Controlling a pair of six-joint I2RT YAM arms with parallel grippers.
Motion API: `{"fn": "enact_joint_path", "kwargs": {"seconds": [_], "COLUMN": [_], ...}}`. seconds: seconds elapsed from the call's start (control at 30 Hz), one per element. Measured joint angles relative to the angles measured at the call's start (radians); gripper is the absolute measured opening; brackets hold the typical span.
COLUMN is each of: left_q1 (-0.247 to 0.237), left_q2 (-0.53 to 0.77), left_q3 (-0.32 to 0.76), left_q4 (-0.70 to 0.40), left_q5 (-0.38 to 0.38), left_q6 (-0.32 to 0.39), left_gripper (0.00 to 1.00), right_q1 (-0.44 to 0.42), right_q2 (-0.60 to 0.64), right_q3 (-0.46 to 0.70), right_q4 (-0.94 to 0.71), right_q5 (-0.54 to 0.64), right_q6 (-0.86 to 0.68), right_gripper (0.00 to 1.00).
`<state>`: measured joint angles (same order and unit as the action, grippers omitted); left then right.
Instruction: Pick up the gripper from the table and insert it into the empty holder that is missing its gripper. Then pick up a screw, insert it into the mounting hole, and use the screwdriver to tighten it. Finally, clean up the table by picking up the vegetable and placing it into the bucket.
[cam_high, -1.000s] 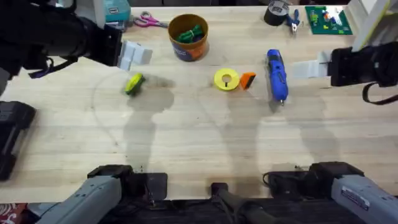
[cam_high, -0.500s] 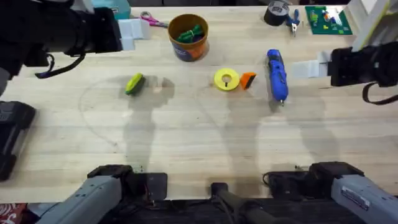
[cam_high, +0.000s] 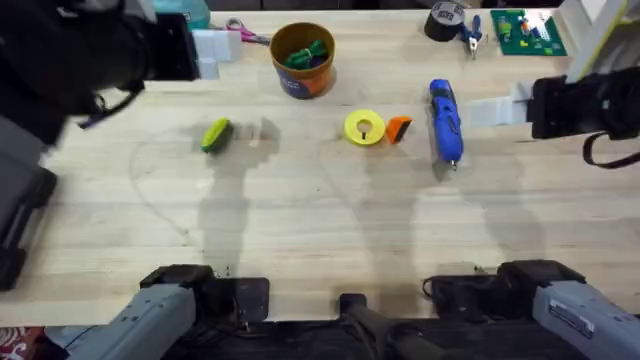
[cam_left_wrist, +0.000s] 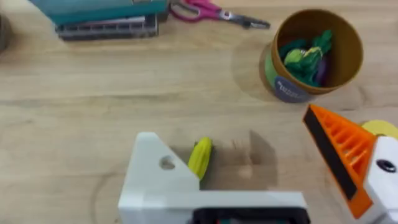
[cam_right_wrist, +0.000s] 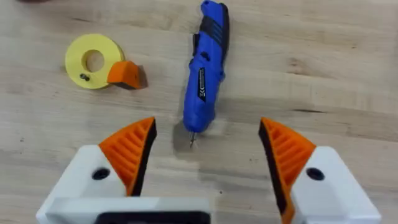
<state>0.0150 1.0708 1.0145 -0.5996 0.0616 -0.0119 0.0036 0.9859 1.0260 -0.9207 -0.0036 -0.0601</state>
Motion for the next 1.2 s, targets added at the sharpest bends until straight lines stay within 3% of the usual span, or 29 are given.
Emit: {"fn": "enact_joint_path", "kwargs": {"seconds": [0.03, 0.07, 0.2, 0.23, 0.57, 0.9, 1.2], "left_q1": [-0.002, -0.002, -0.002, -0.002, -0.002, -0.004, -0.004], "left_q2": [-0.02, -0.099, -0.226, -0.334, -0.719, -0.936, -1.01], "left_q3": [-0.045, -0.191, -0.377, -0.497, -0.829, -0.981, -1.001], "left_q4": [0.057, 0.211, 0.386, 0.467, 0.691, 0.746, 0.678], "left_q5": [0.004, 0.027, 0.063, 0.088, 0.185, 0.276, 0.415], "left_q6": [0.004, 0.009, 0.013, 0.013, 0.014, 0.02, 0.037], "left_gripper": [0.986, 0.986, 0.986, 0.986, 0.986, 0.986, 0.986], "right_q1": [0.0, 0.0, 0.0, 0.0, 0.0, 0.0, 0.0], "right_q2": [0.0, 0.0, 0.0, 0.0, 0.0, 0.0, 0.0], "right_q3": [0.0, 0.0, 0.0, 0.0, 0.0, 0.0, 0.0], "right_q4": [0.0, 0.0, 0.0, 0.0, 0.0, 0.0, 0.0], "right_q5": [0.0, 0.0, 0.0, 0.0, 0.0, 0.0, 0.0], "right_q6": [0.0, 0.0, 0.0, 0.0, 0.0, 0.0, 0.0], "right_gripper": [0.996, 0.996, 0.996, 0.996, 0.996, 0.996, 0.995]}}
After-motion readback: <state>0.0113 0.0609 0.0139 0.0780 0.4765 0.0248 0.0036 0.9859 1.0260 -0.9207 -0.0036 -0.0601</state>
